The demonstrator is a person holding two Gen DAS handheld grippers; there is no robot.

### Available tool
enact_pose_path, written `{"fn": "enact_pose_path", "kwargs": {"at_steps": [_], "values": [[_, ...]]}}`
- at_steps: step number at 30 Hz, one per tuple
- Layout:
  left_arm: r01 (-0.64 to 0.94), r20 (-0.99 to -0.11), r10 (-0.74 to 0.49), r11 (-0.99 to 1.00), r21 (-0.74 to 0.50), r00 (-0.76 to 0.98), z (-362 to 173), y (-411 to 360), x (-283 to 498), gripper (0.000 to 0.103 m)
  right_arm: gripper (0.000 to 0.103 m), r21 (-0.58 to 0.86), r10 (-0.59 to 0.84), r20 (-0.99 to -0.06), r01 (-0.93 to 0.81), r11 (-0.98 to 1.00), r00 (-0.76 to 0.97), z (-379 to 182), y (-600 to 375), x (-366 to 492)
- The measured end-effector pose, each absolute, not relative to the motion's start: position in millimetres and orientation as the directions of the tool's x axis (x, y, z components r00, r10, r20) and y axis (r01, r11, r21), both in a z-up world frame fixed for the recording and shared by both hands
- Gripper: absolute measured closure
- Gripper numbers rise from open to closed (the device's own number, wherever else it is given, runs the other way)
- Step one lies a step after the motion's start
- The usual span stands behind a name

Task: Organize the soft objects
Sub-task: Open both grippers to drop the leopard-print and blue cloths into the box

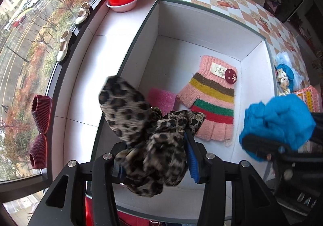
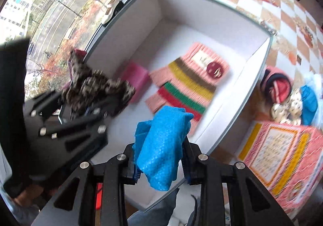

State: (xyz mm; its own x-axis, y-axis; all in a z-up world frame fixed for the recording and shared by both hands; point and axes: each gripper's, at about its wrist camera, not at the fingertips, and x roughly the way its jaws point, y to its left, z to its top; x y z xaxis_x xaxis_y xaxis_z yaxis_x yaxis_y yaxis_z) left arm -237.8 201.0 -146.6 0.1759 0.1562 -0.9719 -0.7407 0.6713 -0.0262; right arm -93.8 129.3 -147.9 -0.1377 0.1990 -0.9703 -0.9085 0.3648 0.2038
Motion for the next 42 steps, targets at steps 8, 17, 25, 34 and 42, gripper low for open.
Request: {"fn": "enact_pose_path", "kwargs": {"at_steps": [8, 17, 25, 34, 42], "values": [[-0.772, -0.969, 0.151, 0.632, -0.058, 0.196, -137, 192, -242, 0.017, 0.069, 0.23, 0.248, -0.959, -0.888, 0.399, -0.137, -127, 140, -97], [-0.816, -0.964, 0.142, 0.568, -0.107, 0.225, -131, 192, -252, 0.001, 0.0, 0.239, 0.288, -0.949, -0.89, 0.389, -0.129, -111, 148, -104], [-0.828, -0.961, 0.146, 0.548, -0.119, 0.234, -117, 190, -255, 0.001, 0.0, 0.247, 0.314, -0.942, -0.883, 0.4, -0.121, -94, 144, -101], [-0.827, -0.96, 0.146, 0.55, -0.12, 0.237, -101, 188, -254, 0.001, 0.0, 0.251, 0.319, -0.94, -0.883, 0.396, -0.125, -81, 142, -105], [-0.815, -0.96, 0.164, 0.572, -0.096, 0.229, -84, 183, -249, 0.001, 0.0, 0.25, 0.343, -0.933, -0.883, 0.398, -0.11, -67, 135, -105]]}}
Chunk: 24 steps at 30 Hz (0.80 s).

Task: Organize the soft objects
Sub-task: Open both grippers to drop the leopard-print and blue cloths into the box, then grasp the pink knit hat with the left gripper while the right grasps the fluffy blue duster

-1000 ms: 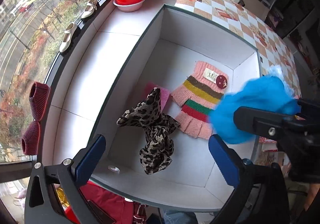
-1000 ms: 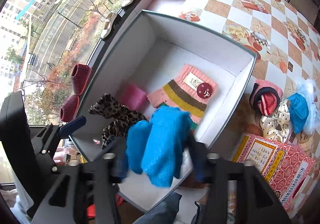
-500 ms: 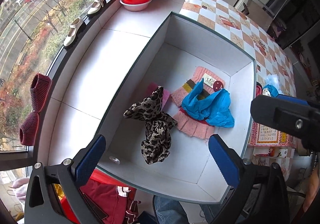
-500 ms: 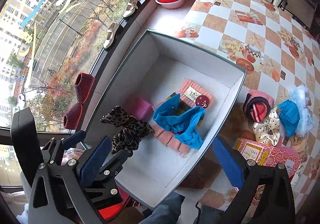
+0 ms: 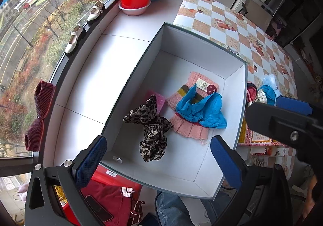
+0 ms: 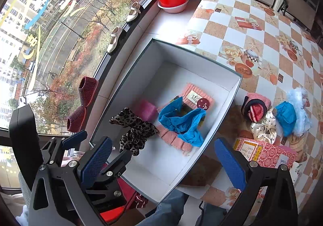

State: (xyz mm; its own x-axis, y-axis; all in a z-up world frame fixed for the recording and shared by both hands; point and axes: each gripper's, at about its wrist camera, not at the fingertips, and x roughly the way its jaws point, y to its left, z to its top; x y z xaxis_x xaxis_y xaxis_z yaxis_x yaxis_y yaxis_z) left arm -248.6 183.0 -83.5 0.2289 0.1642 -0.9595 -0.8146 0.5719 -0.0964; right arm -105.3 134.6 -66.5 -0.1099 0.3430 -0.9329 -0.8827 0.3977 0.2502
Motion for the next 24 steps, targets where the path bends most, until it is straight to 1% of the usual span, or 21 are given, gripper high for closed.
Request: {"fn": "enact_pose_path", "kwargs": {"at_steps": [16, 24], "values": [[-0.762, -0.966, 0.133, 0.641, -0.086, 0.22, -69, 176, -222, 0.001, 0.0, 0.295, 0.386, -0.914, -0.853, 0.43, -0.122, -54, 120, -88], [-0.697, -0.956, 0.101, 0.706, -0.127, 0.277, -42, 172, -164, 0.001, 0.0, 0.345, 0.445, -0.889, -0.8, 0.491, -0.111, -27, 84, -37]]}}
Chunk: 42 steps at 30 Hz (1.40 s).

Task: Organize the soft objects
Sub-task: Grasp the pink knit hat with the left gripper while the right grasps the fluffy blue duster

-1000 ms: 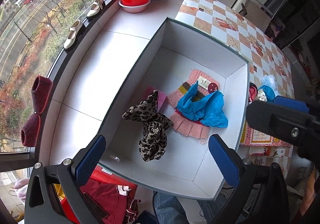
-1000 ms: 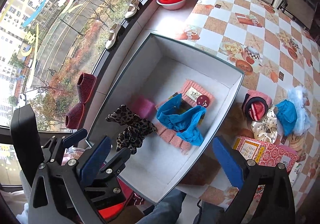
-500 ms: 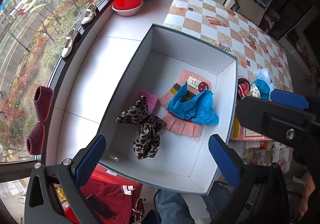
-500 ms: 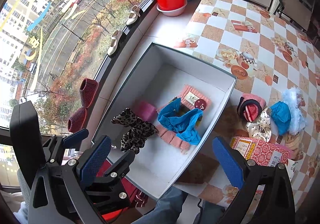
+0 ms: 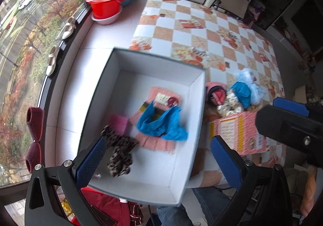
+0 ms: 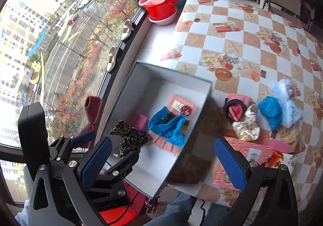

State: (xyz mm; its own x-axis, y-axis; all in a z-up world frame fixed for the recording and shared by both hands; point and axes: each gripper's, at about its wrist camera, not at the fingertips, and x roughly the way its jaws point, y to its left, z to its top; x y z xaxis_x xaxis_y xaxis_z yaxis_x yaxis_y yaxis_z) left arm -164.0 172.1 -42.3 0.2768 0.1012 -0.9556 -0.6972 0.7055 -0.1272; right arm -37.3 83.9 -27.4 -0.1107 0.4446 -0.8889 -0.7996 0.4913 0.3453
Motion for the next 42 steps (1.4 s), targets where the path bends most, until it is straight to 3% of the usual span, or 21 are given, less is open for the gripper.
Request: {"fn": "enact_pose_path", "kwargs": {"at_steps": [10, 21, 32, 42], "values": [[-0.582, -0.964, -0.025, 0.793, -0.18, 0.264, -44, 163, -47, 0.0, 0.0, 0.394, 0.479, -0.877, -0.626, 0.673, -0.037, -26, -3, 81], [-0.572, -0.984, -0.158, 0.8, -0.179, 0.088, -125, 164, 65, 0.001, 0.0, 0.364, 0.393, -0.918, -0.492, 0.791, -0.049, -94, -54, 175], [-0.632, -0.976, -0.216, 0.761, -0.144, -0.038, -198, 166, 107, 0.001, 0.0, 0.368, 0.362, -0.927, -0.451, 0.813, -0.103, -154, -45, 228], [-0.64, -0.989, -0.141, 0.764, -0.085, -0.037, -213, 150, 127, 0.001, 0.001, 0.403, 0.352, -0.915, -0.412, 0.817, -0.197, -207, -21, 249]]}}
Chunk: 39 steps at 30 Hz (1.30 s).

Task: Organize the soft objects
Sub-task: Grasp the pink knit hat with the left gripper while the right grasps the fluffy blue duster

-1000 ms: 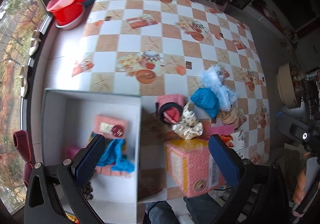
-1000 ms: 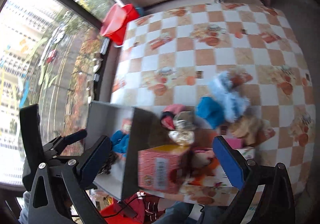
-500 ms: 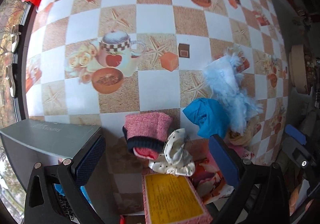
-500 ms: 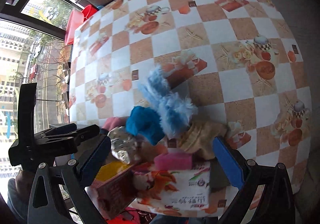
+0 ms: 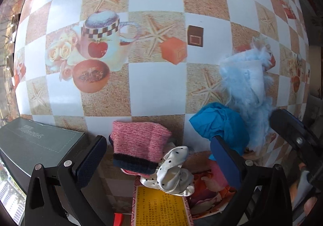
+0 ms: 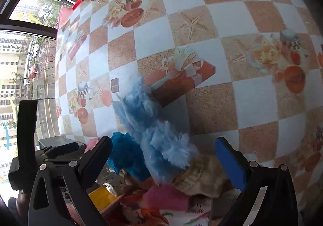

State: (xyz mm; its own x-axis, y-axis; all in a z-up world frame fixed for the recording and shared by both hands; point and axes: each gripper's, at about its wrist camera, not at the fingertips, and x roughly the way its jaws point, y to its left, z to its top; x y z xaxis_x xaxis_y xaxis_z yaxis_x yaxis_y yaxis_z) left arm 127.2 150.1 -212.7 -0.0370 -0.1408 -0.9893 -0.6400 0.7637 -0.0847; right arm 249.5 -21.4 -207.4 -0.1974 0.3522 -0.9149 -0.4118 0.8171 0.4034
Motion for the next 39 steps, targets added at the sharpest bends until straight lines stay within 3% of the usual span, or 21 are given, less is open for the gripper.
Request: {"fn": "enact_pose_path", "kwargs": {"at_steps": [2, 5, 7, 9, 12, 14, 17, 20, 22, 25, 39], "values": [[-0.63, -0.992, -0.115, 0.775, -0.059, -0.049, -214, 147, 132, 0.001, 0.003, 0.412, 0.35, -0.91, -0.405, 0.816, -0.222, -219, -16, 250], [-0.652, -0.986, -0.151, 0.755, -0.068, -0.071, -226, 149, 133, 0.001, 0.03, 0.417, 0.334, -0.906, -0.41, 0.811, -0.261, -232, -8, 250], [-0.664, -0.98, -0.181, 0.743, -0.08, -0.083, -236, 148, 134, 0.001, 0.042, 0.412, 0.314, -0.905, -0.41, 0.814, -0.286, -241, -6, 250], [-0.67, -0.974, -0.201, 0.738, -0.083, -0.101, -248, 141, 134, 0.001, 0.066, 0.415, 0.315, -0.903, -0.4, 0.817, -0.293, -243, -11, 252], [-0.684, -0.96, -0.238, 0.725, -0.077, -0.144, -264, 140, 131, 0.001, 0.072, 0.413, 0.314, -0.904, -0.401, 0.818, -0.29, -240, -21, 255], [-0.675, -0.919, -0.292, 0.737, -0.039, -0.266, -268, 143, 129, 0.004, 0.072, 0.403, 0.312, -0.91, -0.405, 0.821, -0.274, -237, -31, 258], [-0.686, -0.937, -0.283, 0.724, -0.068, -0.206, -262, 149, 135, 0.012, 0.073, 0.406, 0.324, -0.91, -0.39, 0.827, -0.261, -232, -45, 264], [-0.689, -0.939, -0.338, 0.695, -0.206, -0.06, -250, 151, 148, 0.032, 0.073, 0.402, 0.334, -0.913, -0.374, 0.836, -0.235, -226, -57, 271], [-0.676, -0.95, -0.312, 0.705, -0.213, -0.026, -241, 150, 157, 0.032, 0.073, 0.396, 0.333, -0.916, -0.365, 0.843, -0.223, -223, -62, 276], [-0.636, -0.968, -0.245, 0.756, -0.155, -0.056, -237, 147, 161, 0.022, 0.073, 0.395, 0.333, -0.916, -0.358, 0.846, -0.224, -222, -67, 280], [-0.61, -0.909, -0.319, 0.787, -0.096, -0.268, -289, 134, 93, 0.022, 0.073, 0.4, 0.319, -0.914, -0.418, 0.816, -0.252, -227, -47, 271]]}}
